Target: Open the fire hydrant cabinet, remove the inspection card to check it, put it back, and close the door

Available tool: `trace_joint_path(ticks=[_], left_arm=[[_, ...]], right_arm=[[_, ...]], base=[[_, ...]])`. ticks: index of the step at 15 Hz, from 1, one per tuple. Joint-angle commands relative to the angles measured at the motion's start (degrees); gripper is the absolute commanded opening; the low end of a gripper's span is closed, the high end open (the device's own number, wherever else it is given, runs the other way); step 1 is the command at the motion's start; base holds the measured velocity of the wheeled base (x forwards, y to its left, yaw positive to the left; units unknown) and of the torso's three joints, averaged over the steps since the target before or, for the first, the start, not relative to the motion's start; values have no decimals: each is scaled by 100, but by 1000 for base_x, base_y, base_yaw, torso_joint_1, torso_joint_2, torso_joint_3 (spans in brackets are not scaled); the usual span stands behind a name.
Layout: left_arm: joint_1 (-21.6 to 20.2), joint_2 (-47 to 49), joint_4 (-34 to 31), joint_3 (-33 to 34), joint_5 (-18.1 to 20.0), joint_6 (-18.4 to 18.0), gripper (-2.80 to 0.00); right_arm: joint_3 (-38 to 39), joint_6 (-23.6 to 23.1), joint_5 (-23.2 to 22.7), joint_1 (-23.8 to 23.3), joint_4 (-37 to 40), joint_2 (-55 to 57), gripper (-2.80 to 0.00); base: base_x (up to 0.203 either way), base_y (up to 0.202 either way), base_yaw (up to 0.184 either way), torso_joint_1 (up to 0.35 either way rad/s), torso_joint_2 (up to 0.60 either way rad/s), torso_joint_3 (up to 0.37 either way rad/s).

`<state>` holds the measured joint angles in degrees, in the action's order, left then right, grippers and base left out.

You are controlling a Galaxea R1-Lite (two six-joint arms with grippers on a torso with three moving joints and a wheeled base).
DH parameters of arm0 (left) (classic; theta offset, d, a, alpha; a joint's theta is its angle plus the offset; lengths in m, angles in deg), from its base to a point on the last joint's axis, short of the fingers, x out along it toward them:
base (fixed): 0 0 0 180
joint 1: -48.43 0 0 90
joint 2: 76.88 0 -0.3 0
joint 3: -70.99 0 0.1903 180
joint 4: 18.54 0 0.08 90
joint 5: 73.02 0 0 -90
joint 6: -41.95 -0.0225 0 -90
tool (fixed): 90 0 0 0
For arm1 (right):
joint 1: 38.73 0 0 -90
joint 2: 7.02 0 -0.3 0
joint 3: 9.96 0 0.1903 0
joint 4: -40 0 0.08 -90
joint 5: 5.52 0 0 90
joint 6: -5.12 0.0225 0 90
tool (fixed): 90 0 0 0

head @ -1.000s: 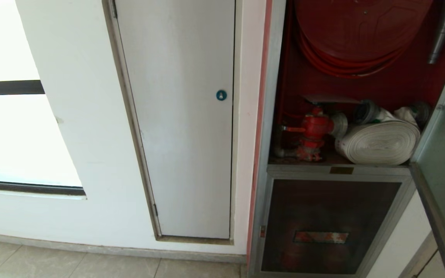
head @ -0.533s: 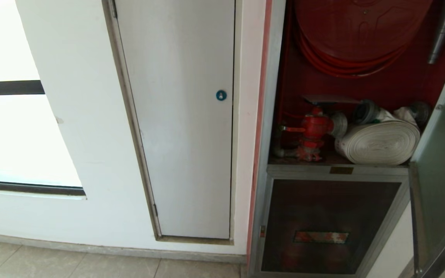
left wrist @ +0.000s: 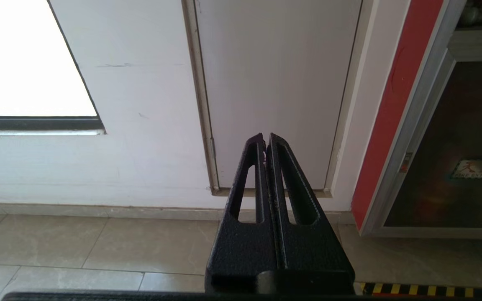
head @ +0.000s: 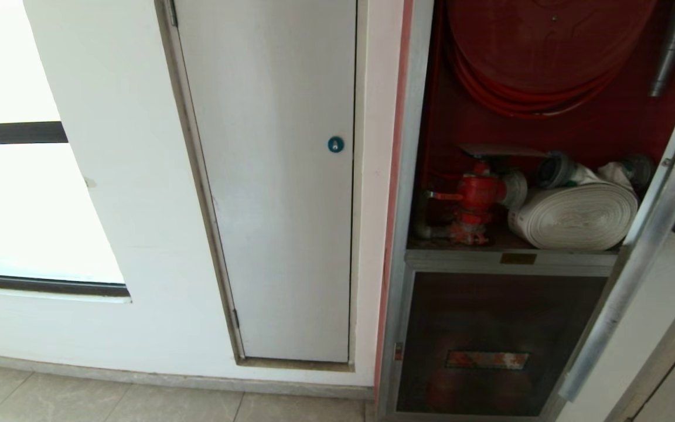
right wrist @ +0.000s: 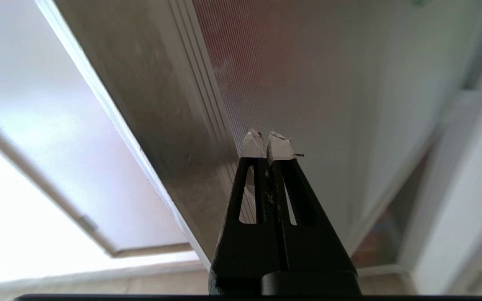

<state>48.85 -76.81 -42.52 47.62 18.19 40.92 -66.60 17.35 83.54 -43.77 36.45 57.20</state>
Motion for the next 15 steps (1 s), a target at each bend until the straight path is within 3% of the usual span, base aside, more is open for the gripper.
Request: trace_joint_path(ticks=[1,5,8,15], left_arm=[[2,1,0,0,2,-2,-280],[2,1,0,0,2,-2,-280],[2,1,9,0,2,-2,-280],[2,1,0,0,2,-2,-280]], right_arm=[[-360,61,-7,341,-15,790,-280],[-1150,304,-6,601,-153,2180,-280],[-1727,284,42,631,-841,3268,-280],[-3843,265,321,715,-1116,5308,-280]], base=[[0,0,0,0,0,0],[0,0,0,0,0,0],[0,0,0,0,0,0],[0,0,0,0,0,0]])
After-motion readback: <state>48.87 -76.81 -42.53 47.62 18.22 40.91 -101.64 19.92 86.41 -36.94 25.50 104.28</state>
